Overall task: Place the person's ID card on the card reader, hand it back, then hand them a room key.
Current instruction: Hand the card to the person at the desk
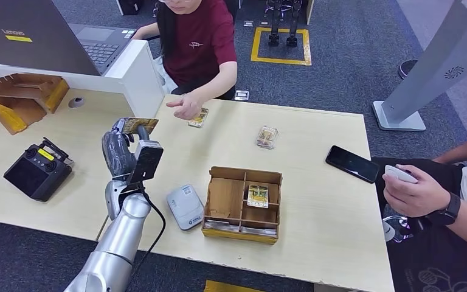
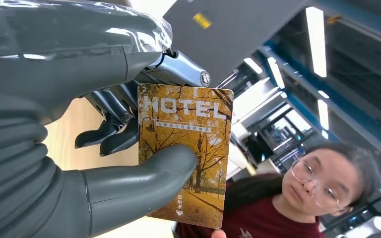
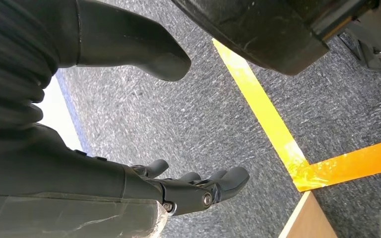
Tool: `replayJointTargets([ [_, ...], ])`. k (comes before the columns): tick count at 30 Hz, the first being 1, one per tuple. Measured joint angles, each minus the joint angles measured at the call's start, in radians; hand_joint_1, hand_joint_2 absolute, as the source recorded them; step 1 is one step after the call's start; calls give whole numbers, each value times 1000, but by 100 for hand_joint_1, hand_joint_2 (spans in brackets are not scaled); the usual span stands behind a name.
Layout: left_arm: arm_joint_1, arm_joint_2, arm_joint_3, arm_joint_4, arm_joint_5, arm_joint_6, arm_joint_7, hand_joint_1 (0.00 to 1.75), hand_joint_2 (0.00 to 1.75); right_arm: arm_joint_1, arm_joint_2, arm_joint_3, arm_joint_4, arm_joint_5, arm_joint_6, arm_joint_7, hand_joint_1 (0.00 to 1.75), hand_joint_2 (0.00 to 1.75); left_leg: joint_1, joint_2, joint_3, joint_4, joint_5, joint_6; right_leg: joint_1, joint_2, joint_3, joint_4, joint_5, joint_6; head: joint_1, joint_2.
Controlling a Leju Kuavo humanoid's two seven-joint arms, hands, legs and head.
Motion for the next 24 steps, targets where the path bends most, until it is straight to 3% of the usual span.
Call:
replayJointTargets([
  [4, -32, -6, 86, 49, -98, 0, -29, 175, 175, 0, -2, 13, 0, 0, 1, -5, 0, 175, 0, 0, 0, 0, 0, 0, 0, 0, 0, 0, 0, 0, 0, 0],
  [12, -41, -25, 172, 94, -85, 0, -82, 175, 175, -1, -3, 24, 0, 0, 3, -4, 0, 175, 0, 0, 0, 0, 0, 0, 0, 0, -1, 0, 0, 0, 0, 0],
  [16, -41, -30, 183, 104, -65, 0, -99, 0, 175, -1, -4, 29, 0, 0, 3, 0, 0, 0, 0, 0, -1, 0, 0, 0, 0, 0, 0, 0, 0, 0, 0, 0],
  [24, -40, -32, 182, 111, 69, -30, -76, 0, 175, -1, -4, 29, 0, -5, 1, 0, 0, 0, 0, 0, 0, 0, 0, 0, 0, 0, -1, 0, 0, 0, 0, 0],
])
